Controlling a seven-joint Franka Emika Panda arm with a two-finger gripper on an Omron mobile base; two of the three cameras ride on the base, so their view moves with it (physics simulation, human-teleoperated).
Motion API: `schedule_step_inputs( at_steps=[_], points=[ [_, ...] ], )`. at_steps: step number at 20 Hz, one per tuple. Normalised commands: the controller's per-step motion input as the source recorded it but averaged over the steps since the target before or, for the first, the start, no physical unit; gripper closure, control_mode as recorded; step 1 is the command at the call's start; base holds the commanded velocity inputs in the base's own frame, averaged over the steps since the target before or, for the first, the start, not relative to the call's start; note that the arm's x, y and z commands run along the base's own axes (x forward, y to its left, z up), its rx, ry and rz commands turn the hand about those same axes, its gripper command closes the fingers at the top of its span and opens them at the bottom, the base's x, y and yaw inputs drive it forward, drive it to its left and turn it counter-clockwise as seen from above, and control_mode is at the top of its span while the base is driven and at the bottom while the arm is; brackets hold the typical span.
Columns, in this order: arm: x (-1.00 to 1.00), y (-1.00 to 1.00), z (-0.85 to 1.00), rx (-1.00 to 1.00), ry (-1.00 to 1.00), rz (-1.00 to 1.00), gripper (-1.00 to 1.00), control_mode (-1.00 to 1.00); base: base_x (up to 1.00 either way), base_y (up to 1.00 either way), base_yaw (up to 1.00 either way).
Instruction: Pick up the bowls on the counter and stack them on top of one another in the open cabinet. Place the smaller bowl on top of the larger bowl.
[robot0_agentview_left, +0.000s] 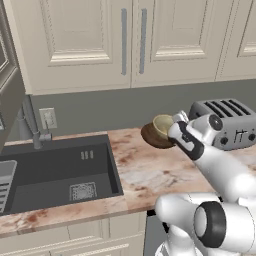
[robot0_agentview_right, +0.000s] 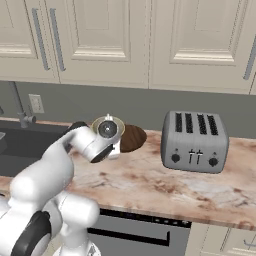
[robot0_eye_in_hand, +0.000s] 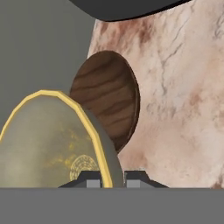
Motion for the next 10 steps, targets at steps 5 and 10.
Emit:
schedule_step_inputs(
  at_steps=[5,10],
  points=[
    [0.46,-0.23,0.00,0.04,0.02,0.00,1.00,-1.00,0.00,0.00,0.00],
    [0.37,-0.04,-0.13,-0.02,0.04,0.00,1.00,-1.00,0.00,0.00,0.00]
  ],
)
